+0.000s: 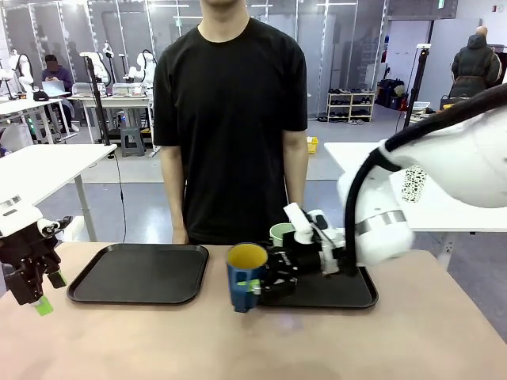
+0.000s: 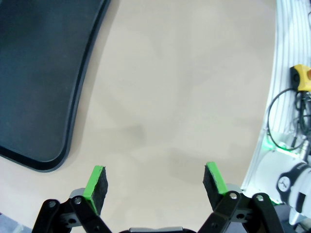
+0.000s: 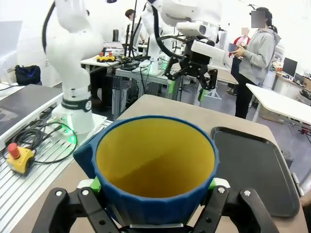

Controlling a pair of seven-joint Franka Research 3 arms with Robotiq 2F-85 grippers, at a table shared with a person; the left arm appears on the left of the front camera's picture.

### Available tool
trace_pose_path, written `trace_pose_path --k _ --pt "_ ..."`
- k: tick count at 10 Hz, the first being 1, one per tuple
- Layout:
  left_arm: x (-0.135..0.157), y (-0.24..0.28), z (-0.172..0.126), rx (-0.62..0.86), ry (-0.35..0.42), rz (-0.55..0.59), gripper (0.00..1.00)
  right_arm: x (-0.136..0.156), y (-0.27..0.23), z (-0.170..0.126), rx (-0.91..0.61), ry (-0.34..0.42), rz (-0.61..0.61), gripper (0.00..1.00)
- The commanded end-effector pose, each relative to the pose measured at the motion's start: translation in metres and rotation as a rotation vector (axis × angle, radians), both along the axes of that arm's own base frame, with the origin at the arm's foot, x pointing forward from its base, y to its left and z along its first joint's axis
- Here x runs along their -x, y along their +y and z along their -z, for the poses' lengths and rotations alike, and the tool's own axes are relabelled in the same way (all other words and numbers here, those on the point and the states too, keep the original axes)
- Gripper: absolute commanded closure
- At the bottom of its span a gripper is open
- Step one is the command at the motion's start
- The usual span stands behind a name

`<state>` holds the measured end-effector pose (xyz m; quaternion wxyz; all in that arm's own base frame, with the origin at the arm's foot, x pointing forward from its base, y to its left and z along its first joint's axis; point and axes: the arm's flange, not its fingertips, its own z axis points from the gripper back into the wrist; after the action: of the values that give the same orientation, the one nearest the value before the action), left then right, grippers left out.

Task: Sort and store the cups by type.
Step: Pick up the Handle plastic cup and place it into the empty Flat Tray.

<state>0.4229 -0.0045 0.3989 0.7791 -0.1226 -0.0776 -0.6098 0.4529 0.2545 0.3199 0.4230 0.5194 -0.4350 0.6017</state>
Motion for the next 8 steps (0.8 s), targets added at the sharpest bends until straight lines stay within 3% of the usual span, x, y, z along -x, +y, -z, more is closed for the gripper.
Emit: trace_pose_path --k 1,8 --pt "0.000 0.001 0.000 0.005 -0.005 0.004 0.00 -0.019 0.038 0.008 0.015 0.011 0.021 0.21" --pt "0.000 0.001 0.000 0.005 -0.005 0.004 0.00 -0.014 0.141 0.046 -0.085 0.006 0.150 0.21"
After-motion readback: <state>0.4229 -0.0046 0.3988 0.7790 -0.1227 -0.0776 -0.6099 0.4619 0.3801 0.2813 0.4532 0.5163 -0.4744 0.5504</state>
